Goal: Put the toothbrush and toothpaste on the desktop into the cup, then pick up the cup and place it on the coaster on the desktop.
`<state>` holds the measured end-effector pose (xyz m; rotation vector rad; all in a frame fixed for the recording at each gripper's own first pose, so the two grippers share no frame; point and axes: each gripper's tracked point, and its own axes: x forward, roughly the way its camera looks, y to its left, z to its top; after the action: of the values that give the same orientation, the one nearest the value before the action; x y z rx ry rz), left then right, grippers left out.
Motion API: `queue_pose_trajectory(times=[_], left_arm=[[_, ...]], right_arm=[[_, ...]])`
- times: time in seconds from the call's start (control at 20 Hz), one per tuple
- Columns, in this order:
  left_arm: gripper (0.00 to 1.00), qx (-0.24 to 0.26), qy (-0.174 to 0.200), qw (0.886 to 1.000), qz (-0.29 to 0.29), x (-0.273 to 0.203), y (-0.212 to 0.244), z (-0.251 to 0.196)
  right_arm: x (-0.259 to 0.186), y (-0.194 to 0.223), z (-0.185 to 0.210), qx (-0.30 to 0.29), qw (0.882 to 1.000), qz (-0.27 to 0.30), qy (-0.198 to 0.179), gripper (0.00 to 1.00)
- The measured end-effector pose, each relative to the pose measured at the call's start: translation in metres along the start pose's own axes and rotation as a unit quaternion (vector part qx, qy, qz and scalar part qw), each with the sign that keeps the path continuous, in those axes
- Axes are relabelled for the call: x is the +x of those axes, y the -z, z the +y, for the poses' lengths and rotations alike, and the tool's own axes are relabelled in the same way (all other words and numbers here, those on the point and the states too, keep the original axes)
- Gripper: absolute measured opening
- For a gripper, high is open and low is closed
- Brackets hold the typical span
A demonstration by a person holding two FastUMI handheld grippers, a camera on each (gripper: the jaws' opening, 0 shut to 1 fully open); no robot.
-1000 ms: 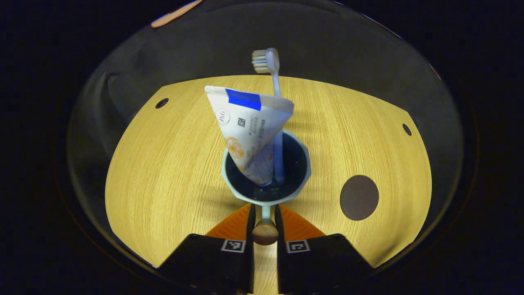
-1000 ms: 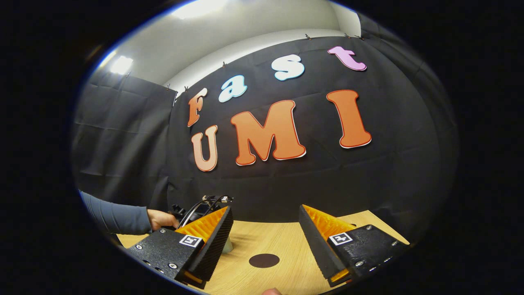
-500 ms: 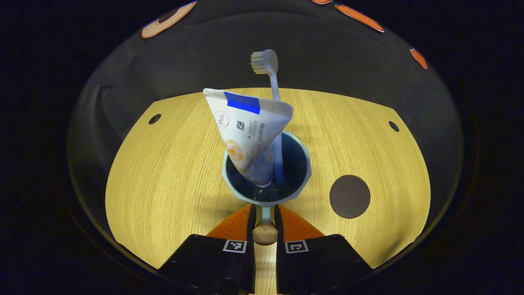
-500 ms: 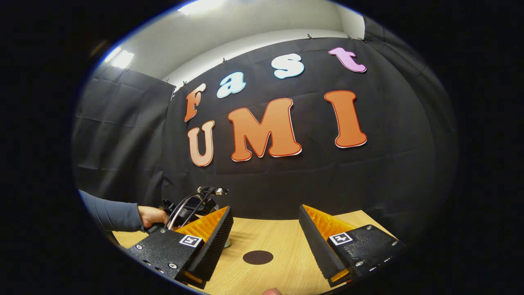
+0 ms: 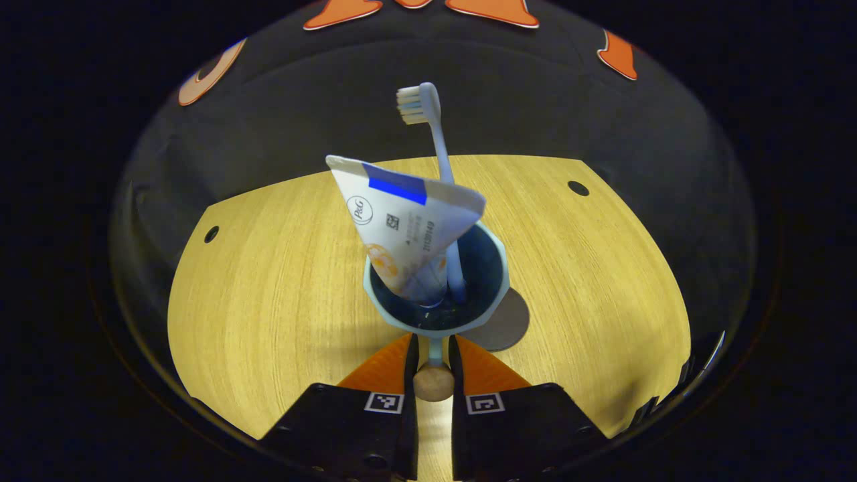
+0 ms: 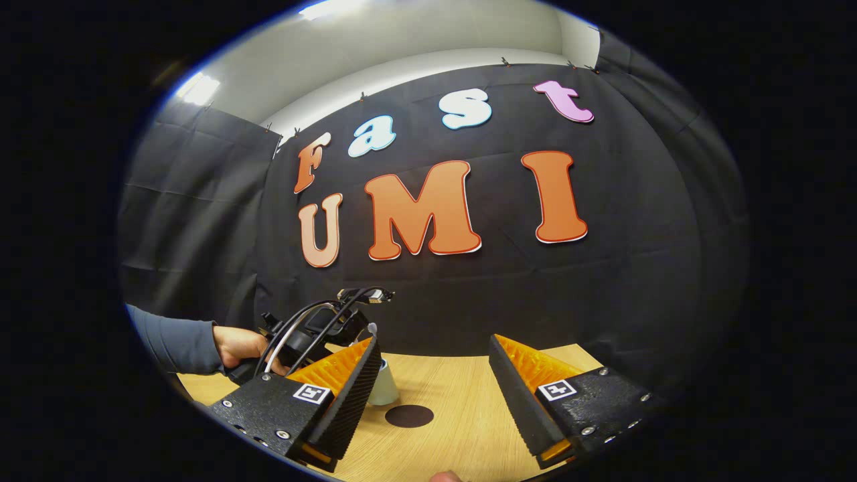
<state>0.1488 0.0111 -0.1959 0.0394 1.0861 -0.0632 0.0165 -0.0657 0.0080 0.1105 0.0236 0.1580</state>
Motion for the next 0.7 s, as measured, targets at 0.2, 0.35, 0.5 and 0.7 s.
queue_pose_trajectory(times=[0.2, 0.35, 0.5, 0.7], left_arm=[[0.19, 0.021, 0.011, 1.000, 0.009, 0.006, 0.003, 0.005], [0.19, 0.029, 0.015, 0.999, 0.022, 0.003, 0.005, 0.003], [0.19, 0.037, 0.015, 0.999, 0.025, 0.000, 0.000, 0.004], [0.28, 0.071, 0.012, 0.997, 0.014, -0.014, -0.005, 0.002]], right_arm=[[-0.006, 0.002, -0.004, -0.007, 1.000, 0.006, 0.004, 0.97], [-0.012, 0.003, -0.011, -0.013, 1.000, 0.008, 0.014, 0.97], [-0.014, 0.008, -0.017, -0.011, 1.000, 0.014, 0.019, 0.96], [-0.013, 0.022, -0.016, 0.005, 0.999, 0.034, 0.019, 0.97]])
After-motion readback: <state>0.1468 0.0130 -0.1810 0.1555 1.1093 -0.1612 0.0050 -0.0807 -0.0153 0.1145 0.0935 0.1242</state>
